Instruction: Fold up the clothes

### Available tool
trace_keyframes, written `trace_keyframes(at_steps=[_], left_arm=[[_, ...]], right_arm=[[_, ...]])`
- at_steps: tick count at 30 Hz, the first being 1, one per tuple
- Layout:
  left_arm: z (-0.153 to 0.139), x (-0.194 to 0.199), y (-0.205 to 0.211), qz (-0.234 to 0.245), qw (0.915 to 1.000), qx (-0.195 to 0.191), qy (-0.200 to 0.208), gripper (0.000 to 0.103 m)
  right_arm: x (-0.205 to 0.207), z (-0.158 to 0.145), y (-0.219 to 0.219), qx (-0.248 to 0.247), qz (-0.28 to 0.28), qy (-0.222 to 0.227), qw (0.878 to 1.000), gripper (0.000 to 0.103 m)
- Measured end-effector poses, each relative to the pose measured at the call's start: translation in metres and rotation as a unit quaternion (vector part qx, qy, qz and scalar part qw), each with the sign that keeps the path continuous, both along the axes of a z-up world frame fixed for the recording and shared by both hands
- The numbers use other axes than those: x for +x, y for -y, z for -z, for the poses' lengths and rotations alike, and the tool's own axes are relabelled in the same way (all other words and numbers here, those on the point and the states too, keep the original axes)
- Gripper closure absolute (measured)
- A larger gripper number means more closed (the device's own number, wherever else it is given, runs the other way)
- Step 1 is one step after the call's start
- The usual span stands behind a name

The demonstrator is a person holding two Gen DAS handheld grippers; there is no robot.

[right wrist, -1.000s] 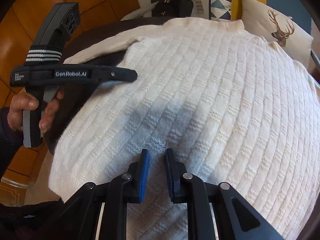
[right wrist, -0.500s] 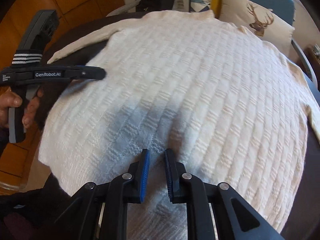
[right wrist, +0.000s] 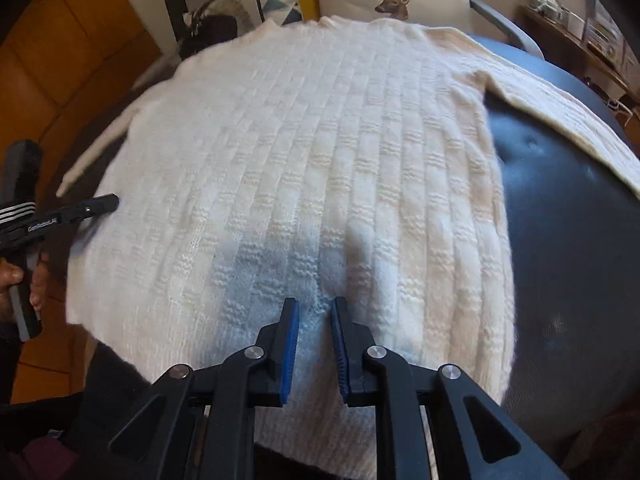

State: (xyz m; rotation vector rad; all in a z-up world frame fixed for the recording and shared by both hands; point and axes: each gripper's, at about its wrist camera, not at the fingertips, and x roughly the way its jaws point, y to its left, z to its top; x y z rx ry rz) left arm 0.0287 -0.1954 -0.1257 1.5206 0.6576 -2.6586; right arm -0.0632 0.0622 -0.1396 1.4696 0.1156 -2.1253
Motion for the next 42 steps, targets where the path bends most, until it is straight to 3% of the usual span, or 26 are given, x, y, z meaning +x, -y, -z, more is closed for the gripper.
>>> trace_keyframes(at_steps=[4, 11, 14, 17, 21, 26, 29, 31, 35, 38, 42], left_arm=[[0.004, 0.006, -0.021, 0.019, 0.9987, -0.046, 0.006, 0.084], [-0.003, 0.014, -0.014, -0.008, 0.9997, -0.024, -0.001, 0.084], [-0.012, 0.017, -0.027, 0.009, 0.9996, -0.015, -0.021, 0.084], [0.000, 0.015, -0.042, 0.029, 0.9991, -0.032, 0.004, 0.084], [0.006, 0.022, -0.041, 0.037, 0.9980, -0.051, 0.006, 0.084], [-0.001, 0.022, -0.029, 0.021, 0.9995, -0.022, 0.007, 0.084], [-0.009, 0.012, -0.043, 0.034, 0.9990, -0.029, -0.008, 0.083], [-0.001, 0.005, -0.053, 0.050, 0.9977, -0.045, 0.009, 0.084], [0.005, 0.015, -0.050, 0.058, 0.9972, -0.046, 0.013, 0.084], [0.001, 0.020, -0.037, 0.044, 0.9987, -0.022, 0.006, 0.083], [-0.010, 0.009, -0.033, 0.024, 0.9990, -0.029, -0.024, 0.082]], right_arm=[[-0.001, -0.002, -0.019, -0.006, 0.030, -0.004, 1.000, 0.087], [0.000, 0.002, -0.040, -0.007, 0.039, -0.002, 0.999, 0.090], [-0.004, -0.013, -0.052, -0.043, 0.057, -0.010, 0.997, 0.087], [-0.018, -0.018, -0.057, -0.052, 0.079, -0.024, 0.995, 0.087], [-0.020, 0.010, -0.072, 0.002, 0.087, 0.006, 0.996, 0.087], [-0.021, 0.008, -0.081, -0.016, 0.091, 0.007, 0.996, 0.087], [-0.032, 0.000, -0.073, -0.027, 0.088, -0.017, 0.996, 0.087], [-0.044, 0.002, -0.069, -0.028, 0.087, -0.013, 0.996, 0.087], [-0.052, 0.017, -0.075, 0.009, 0.089, 0.014, 0.996, 0.089], [-0.054, 0.014, -0.080, -0.003, 0.086, 0.017, 0.996, 0.087], [-0.071, 0.004, -0.064, -0.015, 0.077, -0.012, 0.997, 0.087]])
